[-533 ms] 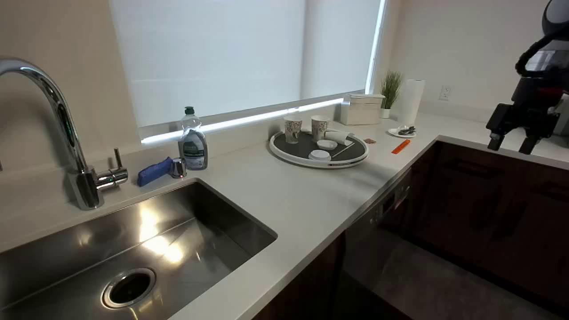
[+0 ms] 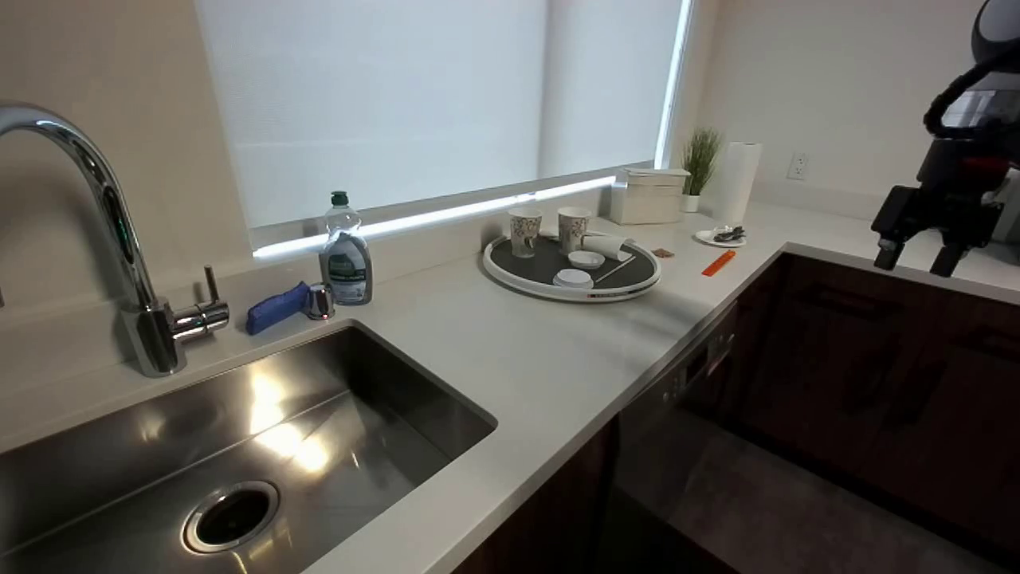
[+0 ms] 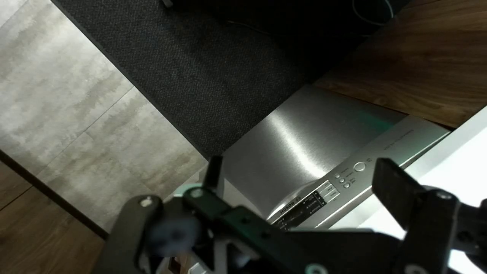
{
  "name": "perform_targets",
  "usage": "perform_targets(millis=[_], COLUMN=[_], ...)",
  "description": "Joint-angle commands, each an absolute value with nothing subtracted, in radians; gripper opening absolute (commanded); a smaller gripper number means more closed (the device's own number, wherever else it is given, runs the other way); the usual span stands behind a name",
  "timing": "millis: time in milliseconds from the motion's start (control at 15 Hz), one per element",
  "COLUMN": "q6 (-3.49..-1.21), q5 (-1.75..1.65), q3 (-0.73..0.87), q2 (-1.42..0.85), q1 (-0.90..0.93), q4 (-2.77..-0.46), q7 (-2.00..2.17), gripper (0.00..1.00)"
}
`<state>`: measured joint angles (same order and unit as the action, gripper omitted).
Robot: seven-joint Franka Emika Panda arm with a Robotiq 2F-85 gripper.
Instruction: Press a button the dishwasher
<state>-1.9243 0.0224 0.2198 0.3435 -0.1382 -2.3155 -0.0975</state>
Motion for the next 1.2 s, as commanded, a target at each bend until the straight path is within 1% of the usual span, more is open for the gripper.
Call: perform_targets(millis=[0,200,400,667,933,1133], q6=[-1.961,-2.041,-2.163,-2.259,-2.3,-2.279], q5=[0.023,0.024,0.018,0.007,0.0,0.009], q3=[0.195,0.171,0.149,0.126,0.107,0.1], q2=[0.319,0.275,0.194,0.085,0.011,0.021], q1=[-0.132,-0.092,-0.061,-0.044,-0.046,-0.054], q4=[-2.331,-2.366,-2.391,-2.394,-2.386,-2.387], q7=[-0.114,-0.212,-0.309,-0.428,-0.523,-0.497], gripper=[1.0,1.0,1.0,1.0,1.0,1.0])
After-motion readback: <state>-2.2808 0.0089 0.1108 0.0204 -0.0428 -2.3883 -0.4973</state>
